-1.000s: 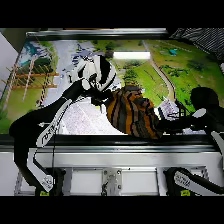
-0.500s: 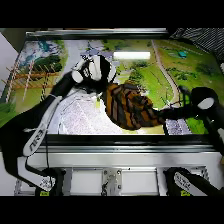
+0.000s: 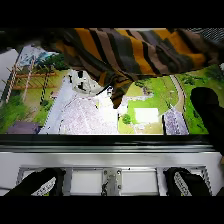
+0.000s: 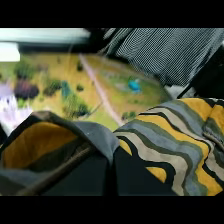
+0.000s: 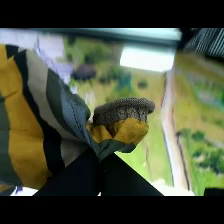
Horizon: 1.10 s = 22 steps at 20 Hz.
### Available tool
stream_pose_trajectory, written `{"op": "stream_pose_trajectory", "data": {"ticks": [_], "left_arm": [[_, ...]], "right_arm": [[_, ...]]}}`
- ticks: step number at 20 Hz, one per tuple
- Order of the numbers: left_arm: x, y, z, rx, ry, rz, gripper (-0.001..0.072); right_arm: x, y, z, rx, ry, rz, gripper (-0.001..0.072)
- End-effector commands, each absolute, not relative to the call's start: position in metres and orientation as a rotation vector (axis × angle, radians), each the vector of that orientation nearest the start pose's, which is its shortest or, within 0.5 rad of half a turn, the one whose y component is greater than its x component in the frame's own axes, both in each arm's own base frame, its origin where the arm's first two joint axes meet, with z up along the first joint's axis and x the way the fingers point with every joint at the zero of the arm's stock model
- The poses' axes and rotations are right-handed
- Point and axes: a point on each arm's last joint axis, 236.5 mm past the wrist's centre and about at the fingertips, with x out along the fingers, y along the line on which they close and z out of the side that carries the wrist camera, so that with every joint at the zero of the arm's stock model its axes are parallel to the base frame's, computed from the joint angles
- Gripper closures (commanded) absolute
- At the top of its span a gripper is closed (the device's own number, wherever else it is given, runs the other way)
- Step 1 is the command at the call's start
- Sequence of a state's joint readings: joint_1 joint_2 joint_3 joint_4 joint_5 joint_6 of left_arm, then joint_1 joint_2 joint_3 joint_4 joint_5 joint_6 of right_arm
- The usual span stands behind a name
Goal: Fold the clothes and pants, and hang the long-sleeved shirts on hangers.
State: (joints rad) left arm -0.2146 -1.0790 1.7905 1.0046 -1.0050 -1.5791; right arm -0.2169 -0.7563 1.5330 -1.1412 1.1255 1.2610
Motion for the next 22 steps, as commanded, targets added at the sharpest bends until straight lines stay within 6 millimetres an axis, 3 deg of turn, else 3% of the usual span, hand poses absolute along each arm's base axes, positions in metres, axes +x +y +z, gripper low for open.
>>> {"op": "stream_pose_trajectory", "data": {"ticks": [1,3,5,6,9,13,14,15,16,17,19,22], "left_arm": [[0.303,-0.168,0.459,-0.266,0.206,-0.631,0.0696],[0.297,-0.161,0.444,-0.263,0.246,-0.598,0.0696],[0.307,-0.151,0.399,-0.279,0.36,-0.527,0.0697],[0.313,-0.149,0.371,-0.298,0.43,-0.497,0.0696],[0.325,-0.158,0.257,-0.36,0.704,-0.459,0.0696],[0.331,-0.175,0.119,-0.409,1.022,-0.425,0.0696],[0.34,-0.176,0.095,-0.418,1.049,-0.4,0.0687],[0.353,-0.175,0.078,-0.439,1.054,-0.371,0.0367],[0.366,-0.172,0.07,-0.469,1.054,-0.348,0.0046],[0.378,-0.164,0.066,-0.495,1.056,-0.32,0.0018],[0.396,-0.133,0.065,-0.508,1.048,-0.252,0.0018],[0.393,-0.081,0.048,-0.494,1.088,-0.135,0.0018]], "right_arm": [[0.272,0.032,0.432,-0.011,0.149,0.177,0.0701],[0.274,0.032,0.431,0.012,0.156,0.175,0.0701],[0.287,0.031,0.42,0.054,0.199,0.181,0.0701],[0.299,0.033,0.41,0.074,0.237,0.201,0.0701],[0.345,0.035,0.362,0.142,0.399,0.254,0.0701],[0.442,0.011,0.266,0.168,0.6,0.2,0.0699],[0.463,0.003,0.243,0.183,0.63,0.183,0.0608],[0.477,-0.003,0.222,0.204,0.665,0.172,0.0303],[0.486,-0.009,0.202,0.22,0.704,0.164,0.0094],[0.488,-0.013,0.188,0.23,0.742,0.158,0.0096],[0.477,-0.019,0.178,0.22,0.795,0.162,0.0096],[0.443,-0.024,0.158,0.168,0.911,0.169,0.0096]]}}
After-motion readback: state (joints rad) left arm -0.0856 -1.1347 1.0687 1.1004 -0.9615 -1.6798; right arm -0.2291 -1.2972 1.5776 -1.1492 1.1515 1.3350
